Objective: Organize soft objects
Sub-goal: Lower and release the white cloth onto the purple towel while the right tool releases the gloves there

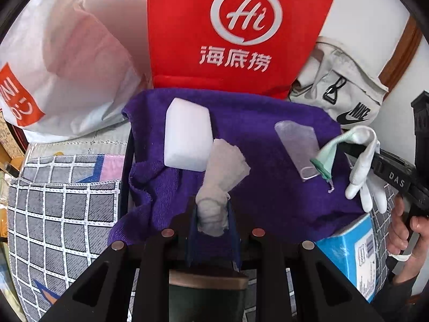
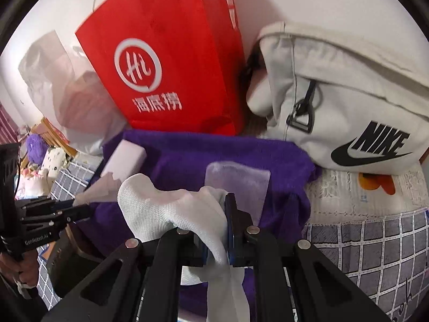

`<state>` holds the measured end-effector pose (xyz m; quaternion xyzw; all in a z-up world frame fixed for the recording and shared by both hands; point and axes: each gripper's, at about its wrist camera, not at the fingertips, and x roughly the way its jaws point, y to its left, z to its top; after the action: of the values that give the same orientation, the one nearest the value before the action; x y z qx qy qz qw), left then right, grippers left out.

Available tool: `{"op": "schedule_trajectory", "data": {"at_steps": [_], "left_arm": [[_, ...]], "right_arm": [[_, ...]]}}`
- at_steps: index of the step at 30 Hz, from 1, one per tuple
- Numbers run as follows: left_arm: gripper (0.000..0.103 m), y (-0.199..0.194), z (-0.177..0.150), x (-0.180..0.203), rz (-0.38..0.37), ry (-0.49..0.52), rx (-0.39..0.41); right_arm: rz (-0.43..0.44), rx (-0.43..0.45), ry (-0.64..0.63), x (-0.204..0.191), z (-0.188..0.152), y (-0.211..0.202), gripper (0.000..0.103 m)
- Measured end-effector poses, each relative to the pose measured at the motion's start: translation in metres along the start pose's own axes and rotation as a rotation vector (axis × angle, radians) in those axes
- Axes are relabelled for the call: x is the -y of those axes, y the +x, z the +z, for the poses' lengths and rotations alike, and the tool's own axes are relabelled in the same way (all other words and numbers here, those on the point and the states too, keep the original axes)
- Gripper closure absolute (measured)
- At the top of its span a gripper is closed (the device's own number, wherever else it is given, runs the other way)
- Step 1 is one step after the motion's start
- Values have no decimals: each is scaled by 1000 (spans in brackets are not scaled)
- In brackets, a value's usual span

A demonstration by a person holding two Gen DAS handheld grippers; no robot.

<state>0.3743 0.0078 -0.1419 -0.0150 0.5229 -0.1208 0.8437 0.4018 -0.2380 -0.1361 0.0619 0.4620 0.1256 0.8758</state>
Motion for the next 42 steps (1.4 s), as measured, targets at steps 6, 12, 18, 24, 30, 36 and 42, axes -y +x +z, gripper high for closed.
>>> {"op": "schedule_trajectory", "data": {"at_steps": [6,12,18,24,30,36,42], "left_arm": [[82,17,1,-3,15,-13,-45],[80,26,1,-3,54,0,-68],[77,30,2,-12,50,-40,-96],[45,19,2,-15,42,-60,-71],[45,-2,-2,-15,52,-57,-49],[45,-24,-11,-19,46,-75,-24],[45,-43,-24,-18,35,-73,-9]], "right_arm": [[-1,-33,9,6,-5,13,91],[19,-78,10,3,-8,26,91],[23,-91,-13,-2,-10,27,78],[0,-81,-33,-4,-8,19,34],[-12,-92,-25,-3,-11,8,25],[-143,-162,-72,-15,-13,9,19],[-177,-235,-180,-35,-30,12,19]]}}
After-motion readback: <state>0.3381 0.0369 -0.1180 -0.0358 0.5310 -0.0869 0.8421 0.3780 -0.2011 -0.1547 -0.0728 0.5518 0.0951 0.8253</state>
